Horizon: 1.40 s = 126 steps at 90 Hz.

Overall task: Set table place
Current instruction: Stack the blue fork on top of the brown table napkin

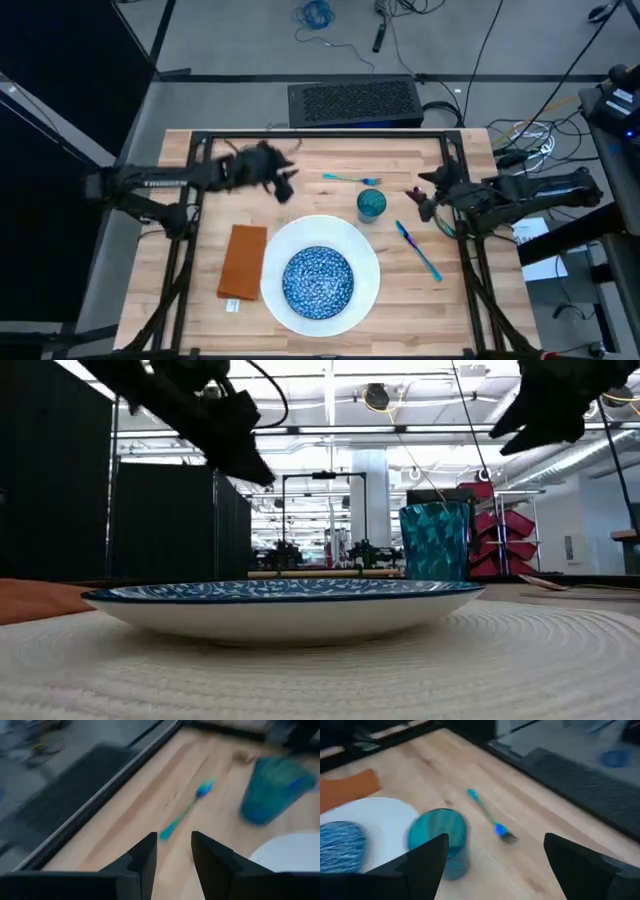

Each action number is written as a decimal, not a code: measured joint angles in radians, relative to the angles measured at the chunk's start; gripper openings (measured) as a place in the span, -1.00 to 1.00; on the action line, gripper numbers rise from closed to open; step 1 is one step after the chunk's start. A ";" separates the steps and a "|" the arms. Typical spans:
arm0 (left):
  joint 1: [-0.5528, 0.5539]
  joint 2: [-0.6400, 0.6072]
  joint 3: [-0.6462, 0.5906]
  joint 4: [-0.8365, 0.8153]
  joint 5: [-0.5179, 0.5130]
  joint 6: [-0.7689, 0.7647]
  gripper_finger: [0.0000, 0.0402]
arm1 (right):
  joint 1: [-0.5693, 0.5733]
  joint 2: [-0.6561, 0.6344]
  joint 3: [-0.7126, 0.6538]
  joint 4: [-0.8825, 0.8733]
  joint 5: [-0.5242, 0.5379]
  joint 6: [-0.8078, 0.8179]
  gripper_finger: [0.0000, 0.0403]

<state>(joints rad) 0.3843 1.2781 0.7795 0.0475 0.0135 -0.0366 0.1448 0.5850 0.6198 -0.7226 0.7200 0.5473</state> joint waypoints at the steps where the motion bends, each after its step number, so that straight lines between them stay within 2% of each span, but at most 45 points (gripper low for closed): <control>1: 0.015 0.006 0.001 0.016 0.025 0.001 -0.47 | -0.003 0.000 -0.004 0.004 0.010 -0.004 0.55; 6: 0.077 0.044 0.010 0.060 0.112 0.001 -0.47 | -0.024 0.002 -0.021 0.044 0.054 -0.040 0.55; 12: 0.138 0.115 0.058 0.083 0.180 -0.002 -0.47 | -0.059 0.005 -0.032 0.094 0.049 -0.082 0.55; 25: 0.195 0.332 0.215 0.058 0.346 0.016 -0.47 | -0.170 0.043 -0.039 0.252 -0.099 -0.221 0.55; 30: 0.188 0.413 0.295 0.024 0.362 0.055 -0.47 | -0.209 0.064 -0.039 0.314 -0.132 -0.290 0.55; 37: 0.176 0.499 0.421 -0.061 0.360 0.109 -0.47 | -0.254 0.087 -0.039 0.387 -0.168 -0.370 0.55; 45: 0.160 0.576 0.553 -0.201 0.339 0.187 -0.47 | -0.294 0.105 -0.039 0.408 -0.228 -0.389 0.55; 52: 0.134 0.631 0.644 -0.335 0.249 0.269 -0.47 | -0.318 0.113 -0.039 0.366 -0.270 -0.372 0.55; 63: 0.090 0.697 0.741 -0.430 0.103 0.398 -0.47 | -0.336 0.124 -0.039 0.267 -0.281 -0.315 0.55; 71: 0.061 0.744 0.783 -0.442 0.060 0.438 -0.47 | -0.335 0.129 -0.039 0.220 -0.282 -0.280 0.55; 101: 0.006 0.857 0.875 -0.450 0.065 0.446 -0.47 | -0.333 0.128 -0.039 0.200 -0.335 -0.245 0.55; 126: -0.037 0.860 0.912 -0.468 0.060 0.384 -0.47 | -0.333 0.128 -0.039 0.250 -0.345 -0.247 0.55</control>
<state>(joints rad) 0.3477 2.1384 1.6917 -0.4206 0.0731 0.3477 -0.1885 0.7128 0.5812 -0.4731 0.3750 0.3003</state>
